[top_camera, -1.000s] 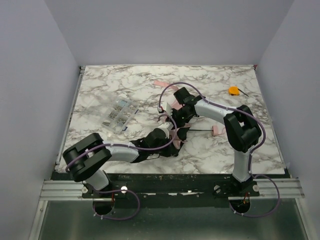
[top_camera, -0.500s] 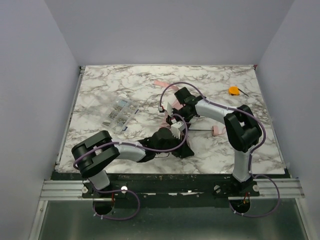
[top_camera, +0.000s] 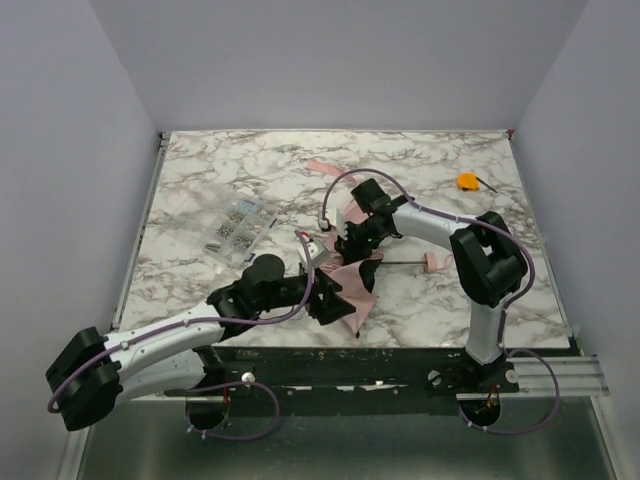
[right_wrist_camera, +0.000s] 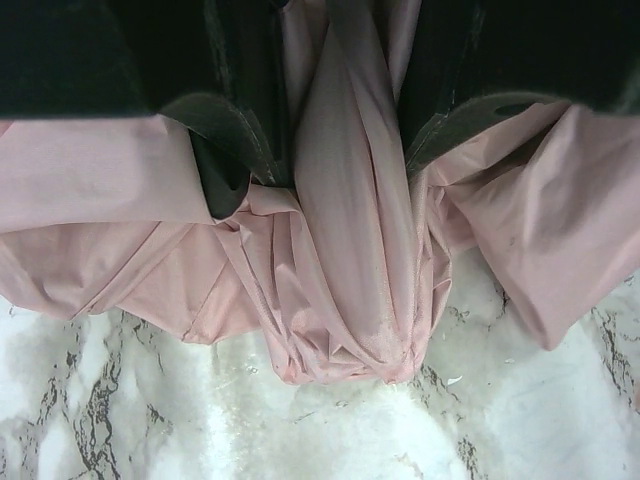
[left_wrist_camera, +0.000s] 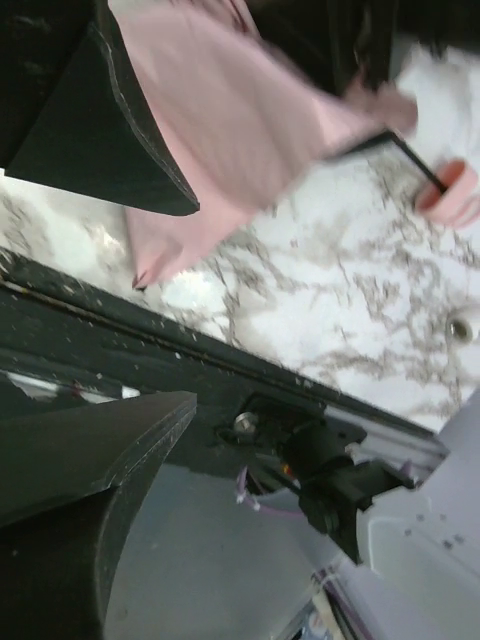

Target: Put away the umbrella

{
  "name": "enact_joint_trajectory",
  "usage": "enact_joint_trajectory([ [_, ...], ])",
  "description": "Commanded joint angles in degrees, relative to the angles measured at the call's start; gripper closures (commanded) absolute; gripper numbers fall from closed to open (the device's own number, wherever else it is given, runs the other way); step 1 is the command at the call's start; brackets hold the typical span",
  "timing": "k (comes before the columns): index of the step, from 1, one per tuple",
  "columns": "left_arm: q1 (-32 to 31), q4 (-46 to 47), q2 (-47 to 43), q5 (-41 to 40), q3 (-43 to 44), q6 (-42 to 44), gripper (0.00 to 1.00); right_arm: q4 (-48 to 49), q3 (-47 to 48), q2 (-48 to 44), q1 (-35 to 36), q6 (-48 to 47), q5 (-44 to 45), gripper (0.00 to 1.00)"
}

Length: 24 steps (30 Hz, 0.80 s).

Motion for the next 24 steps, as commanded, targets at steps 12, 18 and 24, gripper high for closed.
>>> enact_joint_trajectory([
  [12, 20.3, -15.9, -2.0, -2.5, 3.6, -0.8, 0.12, -6.0, -5.2, -3.5, 0.8, -8.5, -3.6, 0.47],
  [18, 28.7, -16.0, 8.3, 5.7, 11.0, -4.8, 0.13, -11.2, 0.3, -8.4, 0.8, -10.4, -6.8, 0.28],
  [24, 31.2, -17.6, 14.8, 4.2, 18.8, -3.2, 0.14, -16.3, 4.2, -12.4, 0.8, -11.1, -8.8, 0.2],
])
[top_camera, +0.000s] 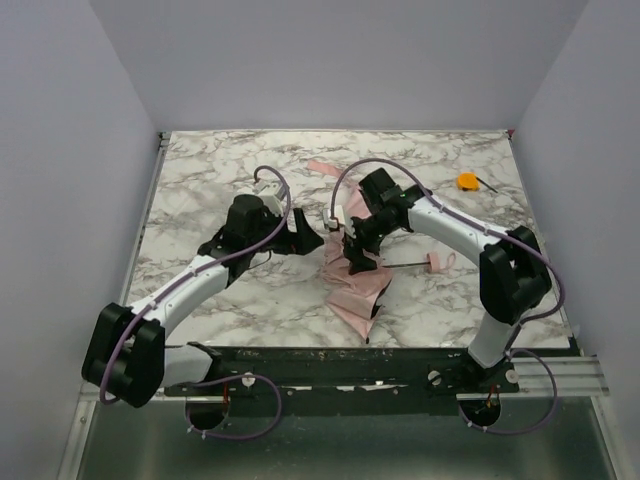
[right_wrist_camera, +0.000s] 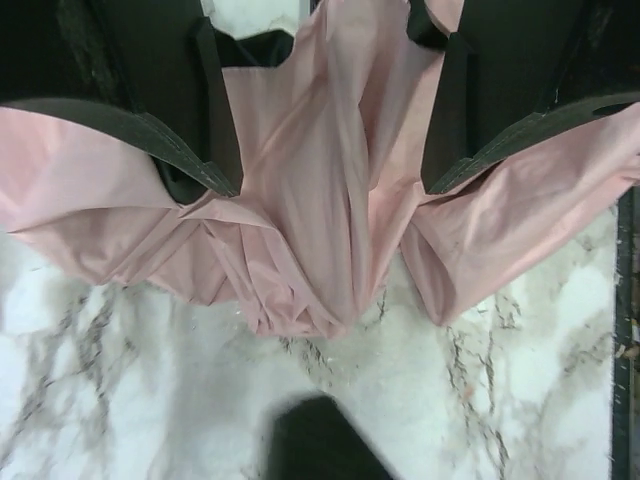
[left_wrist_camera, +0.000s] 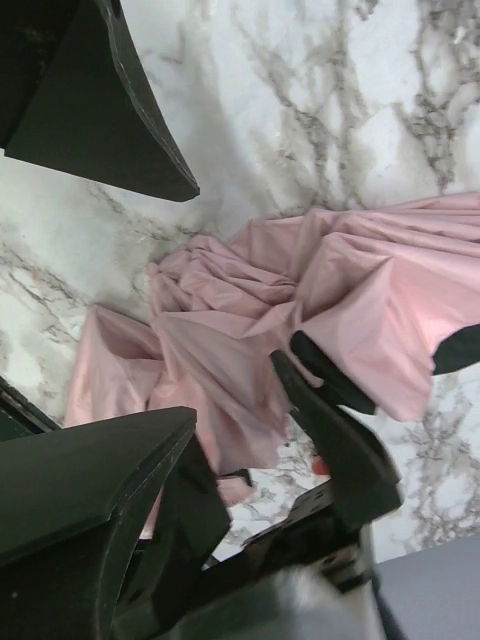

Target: Put away the umbrella

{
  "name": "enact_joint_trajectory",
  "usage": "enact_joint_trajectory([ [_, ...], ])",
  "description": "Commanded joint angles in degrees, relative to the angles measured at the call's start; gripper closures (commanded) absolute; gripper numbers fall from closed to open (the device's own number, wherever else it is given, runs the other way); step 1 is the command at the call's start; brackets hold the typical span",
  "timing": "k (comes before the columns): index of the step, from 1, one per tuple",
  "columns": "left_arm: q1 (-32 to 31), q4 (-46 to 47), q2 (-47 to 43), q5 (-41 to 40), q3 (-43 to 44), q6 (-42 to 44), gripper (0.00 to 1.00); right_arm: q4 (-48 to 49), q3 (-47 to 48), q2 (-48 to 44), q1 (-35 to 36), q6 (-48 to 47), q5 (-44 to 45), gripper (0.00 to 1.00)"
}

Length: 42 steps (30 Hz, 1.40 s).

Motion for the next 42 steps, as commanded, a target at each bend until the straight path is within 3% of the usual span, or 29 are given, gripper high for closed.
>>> enact_joint_trajectory([
  [1, 1.7, -2.0, 5.6, 1.6, 7.9, 0.3, 0.15, -6.3, 3.3, -4.4, 0.5, -1.5, -3.7, 0.2],
  [8, 2.0, -8.4, 17.4, 3.6, 21.7, 0.2, 0.23, -11.6, 1.7, -11.9, 2.8, -7.2, -6.8, 0.21],
  [13, 2.0, -13.1, 27.9, 6.8, 31.5, 0.1, 0.35, 1.6, -15.3, -19.4, 12.0, -7.6, 0.2, 0.28],
  [16, 2.0, -16.7, 33.7, 8.6, 37.2, 0.9, 0.39, 5.4, -19.7, -19.1, 12.3, -7.4, 4.1, 0.53],
  [20, 1.6, -22.1, 40.9, 10.4, 44.5, 2.6, 0.42, 8.3, -24.6, -18.0, 12.8, -7.8, 8.9, 0.73],
  [24, -0.1, -24.1, 44.8, 11.1, 46.1, 4.1, 0.42, 12.4, -28.8, -15.7, 13.6, -7.5, 13.1, 0.84],
  [28, -2.0, -25.9, 47.3, 10.4, 46.0, 5.9, 0.43, 17.2, -31.2, -13.1, 14.4, -6.2, 16.6, 0.89],
  [30, -2.5, -26.6, 48.7, 10.4, 46.1, 6.6, 0.49, 19.9, -32.2, -12.3, 15.0, -5.4, 18.8, 0.91],
  [33, -3.0, -28.7, 49.7, 11.7, 46.5, 8.0, 0.68, 25.6, -34.0, -12.1, 15.5, -3.7, 23.7, 0.95],
  [35, -3.6, -30.9, 49.7, 11.3, 46.3, 9.4, 0.75, 30.5, -34.7, -12.2, 15.5, -1.6, 28.6, 0.96],
  [40, -6.0, -31.7, 46.4, 12.9, 40.2, 9.8, 0.82, 39.1, -35.0, -11.0, 15.3, -0.6, 40.9, 0.96],
  [42, -6.7, -30.2, 44.6, 13.1, 36.7, 9.4, 0.83, 39.9, -34.5, -10.4, 14.3, -1.5, 42.0, 0.96],
])
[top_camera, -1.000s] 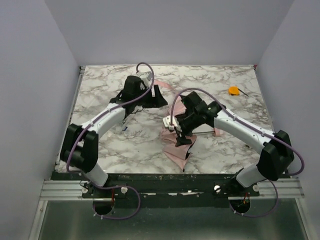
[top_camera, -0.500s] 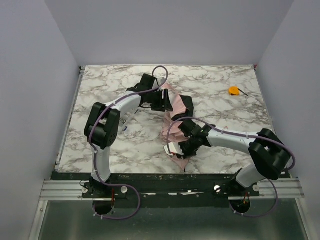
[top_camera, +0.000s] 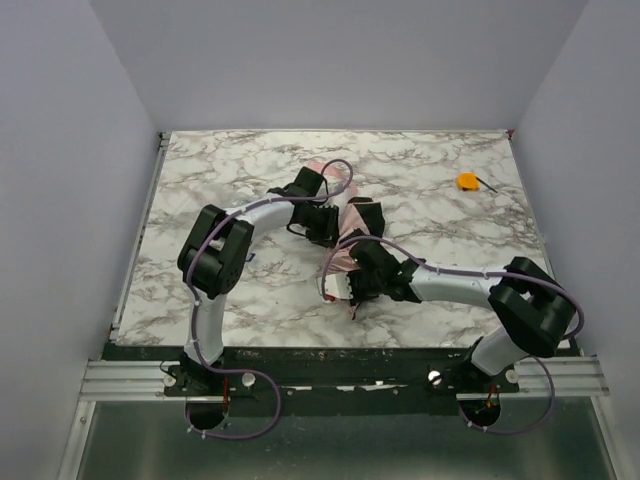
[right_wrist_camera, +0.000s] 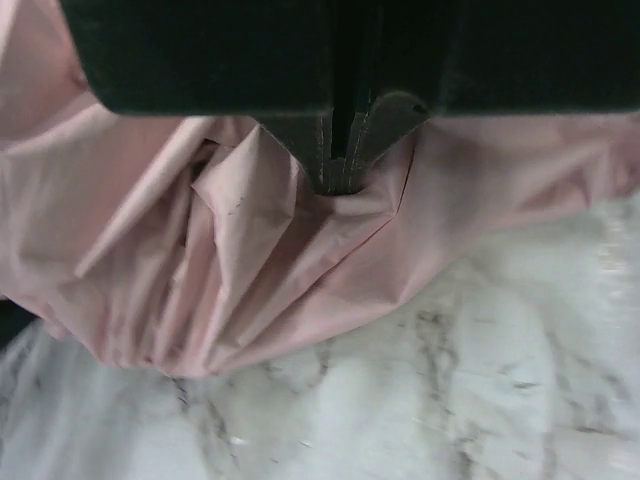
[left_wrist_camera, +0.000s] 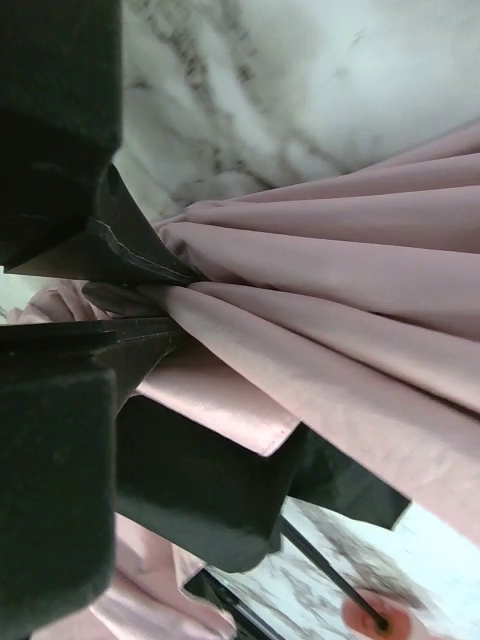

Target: Put away the umbrella

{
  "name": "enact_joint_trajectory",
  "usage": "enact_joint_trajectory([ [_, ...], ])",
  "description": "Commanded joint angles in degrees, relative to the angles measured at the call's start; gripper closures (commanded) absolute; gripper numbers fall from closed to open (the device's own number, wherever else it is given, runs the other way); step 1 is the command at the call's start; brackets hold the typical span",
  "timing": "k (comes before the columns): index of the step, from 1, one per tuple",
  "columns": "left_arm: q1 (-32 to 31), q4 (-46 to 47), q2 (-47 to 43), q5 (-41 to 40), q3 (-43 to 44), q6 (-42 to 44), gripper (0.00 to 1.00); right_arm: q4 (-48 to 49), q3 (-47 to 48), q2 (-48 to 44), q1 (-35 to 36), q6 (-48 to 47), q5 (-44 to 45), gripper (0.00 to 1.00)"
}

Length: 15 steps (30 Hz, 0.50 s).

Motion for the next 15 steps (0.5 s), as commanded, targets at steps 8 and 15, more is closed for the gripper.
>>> enact_joint_trajectory([
  [8, -5.0, -3.2, -3.2, 4.0, -7.0, 0.1, 0.83, 2.8, 1.2, 6.3, -5.1, -5.3, 9.2, 0.84],
  [15, -2.8, -0.5, -6.3, -0.1, -5.9, -3.7, 0.76, -26.2, 12.4, -0.2, -5.4, -5.1, -13.6, 0.51],
])
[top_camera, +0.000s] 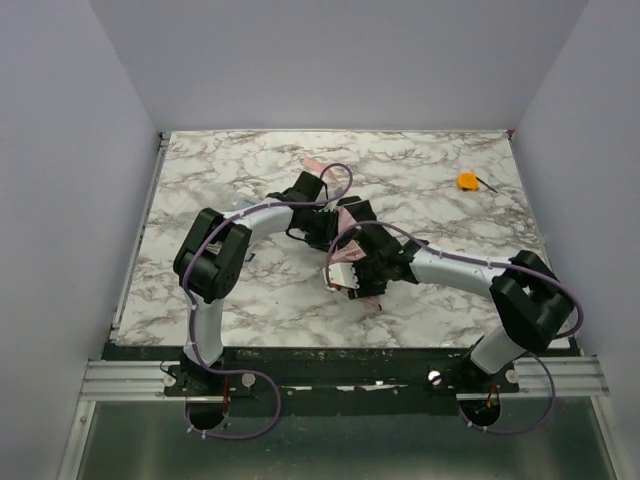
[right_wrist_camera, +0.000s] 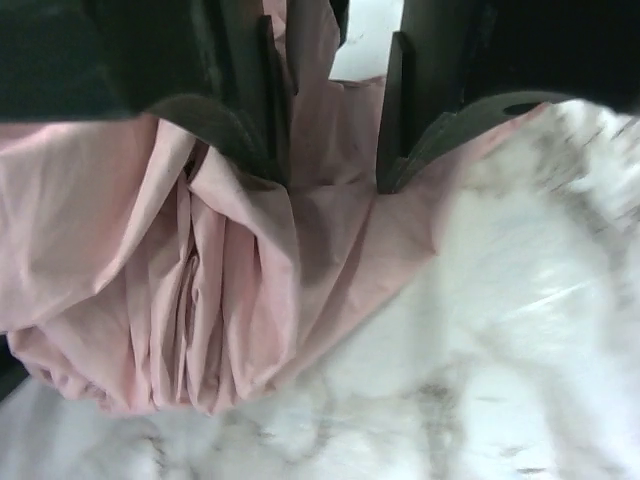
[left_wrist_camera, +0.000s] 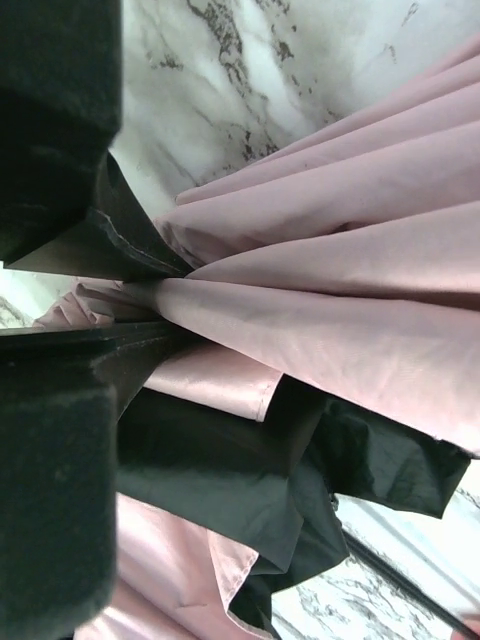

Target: Put away the umbrella

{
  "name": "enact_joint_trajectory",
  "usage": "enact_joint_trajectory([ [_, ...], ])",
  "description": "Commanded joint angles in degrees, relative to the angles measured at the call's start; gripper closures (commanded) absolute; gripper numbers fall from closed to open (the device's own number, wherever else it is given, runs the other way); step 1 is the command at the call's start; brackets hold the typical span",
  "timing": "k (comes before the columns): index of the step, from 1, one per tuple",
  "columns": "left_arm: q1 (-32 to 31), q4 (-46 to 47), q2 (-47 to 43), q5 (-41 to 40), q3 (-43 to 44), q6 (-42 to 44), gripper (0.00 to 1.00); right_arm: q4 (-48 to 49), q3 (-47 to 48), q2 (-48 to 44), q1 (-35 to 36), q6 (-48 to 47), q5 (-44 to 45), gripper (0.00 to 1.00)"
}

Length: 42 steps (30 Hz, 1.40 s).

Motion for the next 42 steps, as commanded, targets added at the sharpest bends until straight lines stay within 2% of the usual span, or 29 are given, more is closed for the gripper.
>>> enact_joint_trajectory([
  [1, -1.2, -2.6, -2.9, 1.3, 0.7, -3.4, 0.75, -21.6, 8.6, -3.3, -0.7, -1.2, -16.7, 0.45],
  [5, -0.5, -3.0, -2.4, 1.8, 2.6, -4.1, 0.74, -32.0, 12.5, -7.0, -0.7, 0.4, -24.4, 0.38],
  [8, -0.4, -3.0, -1.8, 2.2, 3.5, -4.4, 0.73, -35.9, 13.5, -10.8, -0.7, 0.1, -27.9, 0.29],
  [12, -0.2, -2.9, -1.8, 2.3, 3.7, -4.7, 0.73, -37.8, 16.2, -13.2, -0.8, 2.0, -29.5, 0.23],
  [14, 0.0, -2.5, -2.0, 2.4, 3.5, -5.0, 0.72, -30.2, 14.6, -14.6, -0.7, 6.4, -22.9, 0.18],
  [15, 0.1, -2.2, -2.2, 2.4, 3.4, -5.3, 0.72, -25.8, 12.5, -15.1, -0.7, 7.7, -18.8, 0.11],
  [16, 0.2, -2.0, -2.4, 2.5, 3.3, -5.4, 0.71, -20.4, 10.2, -15.5, -0.7, 8.6, -14.0, 0.01],
  [18, 0.5, -1.9, -2.6, 2.7, 3.2, -5.6, 0.7, -11.7, 5.9, -15.6, -0.7, 8.0, -7.5, 0.0],
  [21, 0.8, -2.0, -2.7, 3.0, 3.0, -5.6, 0.68, -3.9, 2.7, -15.0, -0.6, 6.4, -3.7, 0.0],
  [28, 1.3, -1.7, -1.9, 4.0, 3.0, -5.7, 0.66, 2.1, -4.1, -13.6, -0.6, 1.5, -2.9, 0.0],
  [33, 1.3, -1.5, -1.8, 4.6, 3.3, -5.6, 0.65, 12.2, -12.0, -11.0, -0.6, -0.2, 0.0, 0.0],
  [39, 1.4, -2.1, -1.9, 4.7, 3.1, -5.0, 0.65, 16.8, -13.7, -5.8, -0.6, 1.0, 0.2, 0.0],
  [42, 1.3, -2.0, -1.9, 5.0, 2.7, -4.8, 0.65, 21.9, -15.5, -3.6, -0.7, 0.6, 3.2, 0.0],
])
